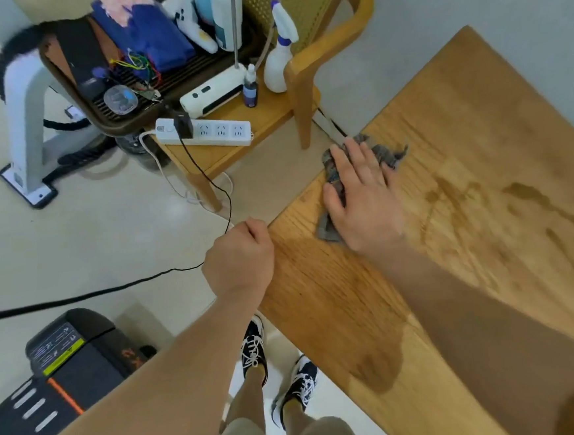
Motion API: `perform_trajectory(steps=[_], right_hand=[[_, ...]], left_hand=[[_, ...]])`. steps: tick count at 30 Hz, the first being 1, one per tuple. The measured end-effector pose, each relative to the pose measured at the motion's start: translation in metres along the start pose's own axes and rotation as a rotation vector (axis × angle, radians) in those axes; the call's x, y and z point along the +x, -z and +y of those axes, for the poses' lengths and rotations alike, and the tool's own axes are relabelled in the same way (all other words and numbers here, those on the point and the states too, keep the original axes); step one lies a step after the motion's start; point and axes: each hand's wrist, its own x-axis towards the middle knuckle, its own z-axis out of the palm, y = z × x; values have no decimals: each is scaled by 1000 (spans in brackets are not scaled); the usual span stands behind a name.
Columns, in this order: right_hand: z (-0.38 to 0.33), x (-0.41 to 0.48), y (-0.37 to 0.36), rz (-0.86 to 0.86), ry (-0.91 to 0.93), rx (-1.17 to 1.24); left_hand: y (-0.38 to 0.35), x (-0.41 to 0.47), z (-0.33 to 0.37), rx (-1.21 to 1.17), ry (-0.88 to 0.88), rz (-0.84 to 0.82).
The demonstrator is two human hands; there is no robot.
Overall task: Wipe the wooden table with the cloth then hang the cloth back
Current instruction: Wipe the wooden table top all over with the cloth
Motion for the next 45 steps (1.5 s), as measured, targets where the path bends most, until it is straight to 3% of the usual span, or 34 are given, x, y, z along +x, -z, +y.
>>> perform_trajectory(steps=[2,6,8,9,14,16,19,21,23,28,33,37,40,42,45], right_hand=[[-32,-30,-11,32,-2,9],[-35,-82,-17,-105,498,4],[2,-58,-8,-129,591,-4],[17,-39,-4,-114,545,-6],[27,37,0,28,-84,64],[4,22,-7,50,-98,89],[-23,-38,-17,25,105,130],[-27,-78,-21,27,214,134],[-7,-112,-23,60,205,125],[43,-157,-22,57,-36,82],[-11,-137,-31,107,-440,110],[-78,-84,-34,62,-266,121],[-83,-88,-32,51,-174,131],[-59,-118,-31,68,-311,143],[-5,-185,-31,146,-708,135]], left_hand=[[2,-1,-1,30,-6,-19],[3,2,2,98,-6,-41],[2,3,7,107,-32,-36],[1,4,8,103,-33,-34],[-2,2,-2,101,-16,-9],[-2,1,-3,97,-19,-1],[0,0,4,106,-50,19],[2,3,5,109,-38,25],[1,1,7,119,-31,18],[0,-2,8,149,-72,0],[2,-2,6,164,-39,-61],[4,9,7,70,-46,-209],[13,16,4,8,-5,-374],[19,24,13,15,-49,-460],[17,41,58,-41,-212,-471]])
